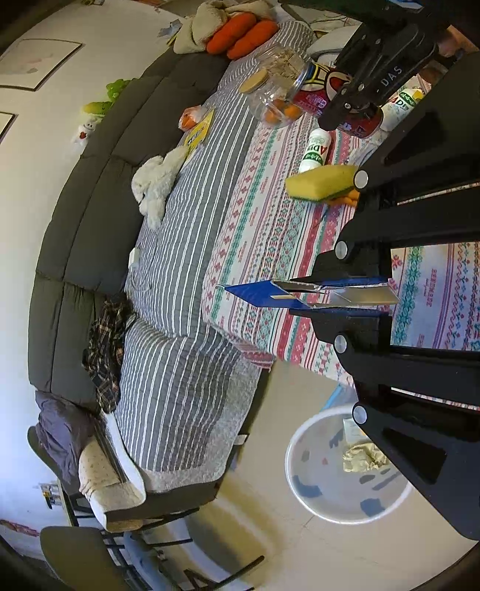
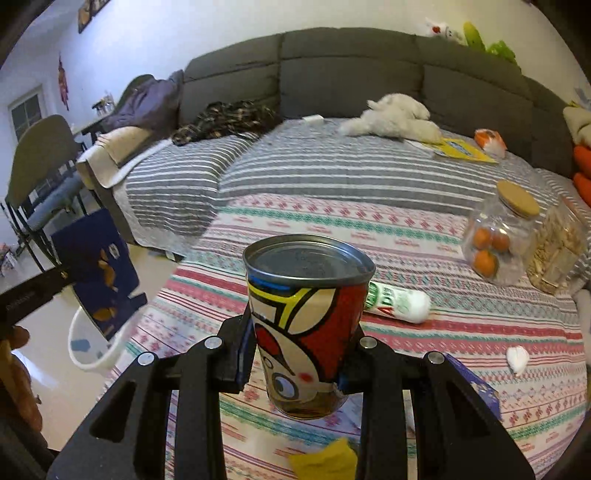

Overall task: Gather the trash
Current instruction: 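Carry the can and blue wrapper to the bin and open both tools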

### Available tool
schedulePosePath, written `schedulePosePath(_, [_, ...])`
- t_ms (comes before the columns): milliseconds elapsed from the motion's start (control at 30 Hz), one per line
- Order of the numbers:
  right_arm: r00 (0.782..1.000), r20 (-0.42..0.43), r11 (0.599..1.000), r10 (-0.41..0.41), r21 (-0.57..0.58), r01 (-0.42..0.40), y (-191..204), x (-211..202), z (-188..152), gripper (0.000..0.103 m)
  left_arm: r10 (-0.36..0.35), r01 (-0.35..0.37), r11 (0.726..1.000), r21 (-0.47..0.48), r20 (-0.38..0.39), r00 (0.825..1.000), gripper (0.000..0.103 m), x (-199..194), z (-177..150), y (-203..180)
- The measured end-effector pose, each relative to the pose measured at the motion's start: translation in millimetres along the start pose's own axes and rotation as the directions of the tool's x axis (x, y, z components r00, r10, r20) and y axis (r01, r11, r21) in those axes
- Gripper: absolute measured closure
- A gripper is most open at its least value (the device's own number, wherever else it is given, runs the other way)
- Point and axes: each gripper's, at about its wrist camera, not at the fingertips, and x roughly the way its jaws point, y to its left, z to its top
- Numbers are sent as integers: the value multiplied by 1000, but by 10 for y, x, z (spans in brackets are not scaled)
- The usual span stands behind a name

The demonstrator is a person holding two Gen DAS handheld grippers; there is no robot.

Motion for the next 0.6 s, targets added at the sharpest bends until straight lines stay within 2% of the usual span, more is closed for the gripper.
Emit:
schedulePosePath(300, [996,41,996,78,-47,-77,505,20,8,70,65,-64,996,-59,7,998,95,-85,59,459])
schedulePosePath(600, [982,-1,978,186,-100,-186,1178,190,-111,70,163,-164,975,-149,-18,986,95,-109,131,1068])
